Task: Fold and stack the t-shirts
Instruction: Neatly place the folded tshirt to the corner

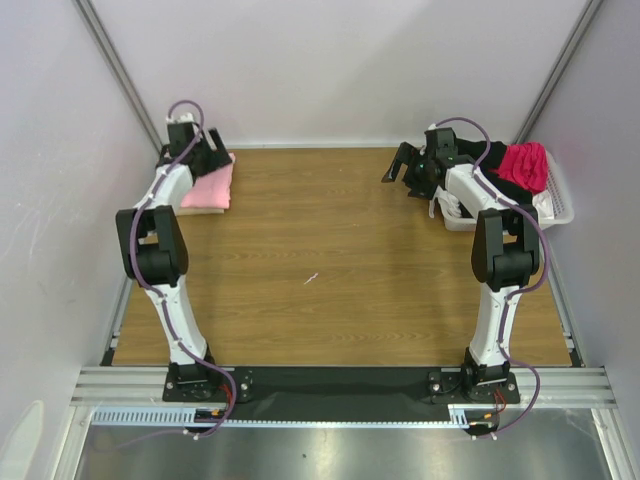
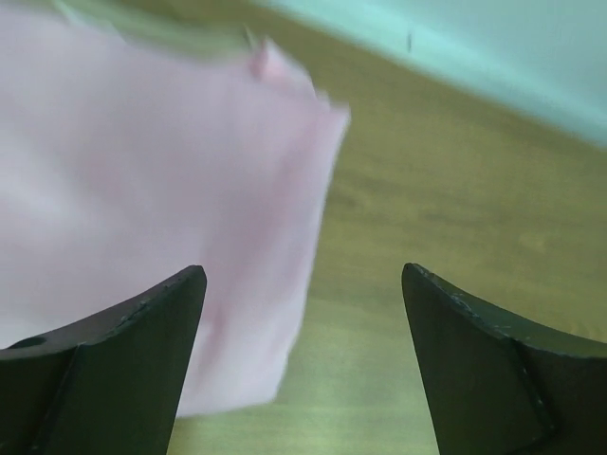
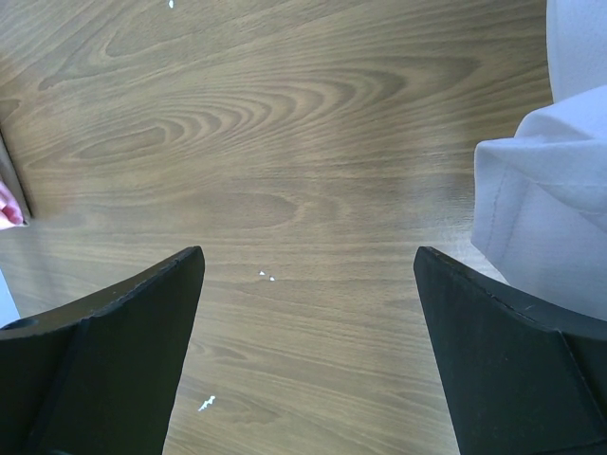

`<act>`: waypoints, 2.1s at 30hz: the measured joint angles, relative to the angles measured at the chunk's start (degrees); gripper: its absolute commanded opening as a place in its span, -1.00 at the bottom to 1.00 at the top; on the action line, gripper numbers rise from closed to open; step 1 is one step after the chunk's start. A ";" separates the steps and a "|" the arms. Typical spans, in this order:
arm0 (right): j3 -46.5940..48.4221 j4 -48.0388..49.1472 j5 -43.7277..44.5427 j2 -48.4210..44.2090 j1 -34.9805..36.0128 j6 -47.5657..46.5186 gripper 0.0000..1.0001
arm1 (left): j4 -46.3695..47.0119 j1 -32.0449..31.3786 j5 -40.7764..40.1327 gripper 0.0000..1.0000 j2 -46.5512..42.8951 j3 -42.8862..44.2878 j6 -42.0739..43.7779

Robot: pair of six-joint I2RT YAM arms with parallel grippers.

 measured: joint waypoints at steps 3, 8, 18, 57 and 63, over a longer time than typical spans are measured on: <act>0.00 0.00 0.00 0.00 0.00 0.00 0.99 | 0.57 1.92 -3.41 0.81 1.03 6.45 -0.11; -0.02 0.07 0.15 0.00 0.11 0.04 0.99 | 6.23 7.78 -7.17 0.79 2.49 9.53 -1.25; -2.43 0.96 0.72 0.00 0.26 1.55 0.99 | 9.88 14.97 -3.39 0.70 12.83 10.23 -6.71; 0.50 -0.61 1.99 1.07 0.63 2.78 1.00 | 22.84 13.97 5.14 -0.71 21.79 15.52 -22.23; 3.10 -1.86 2.38 2.29 0.63 2.80 0.99 | 21.94 14.10 4.66 -0.68 27.65 20.83 -26.60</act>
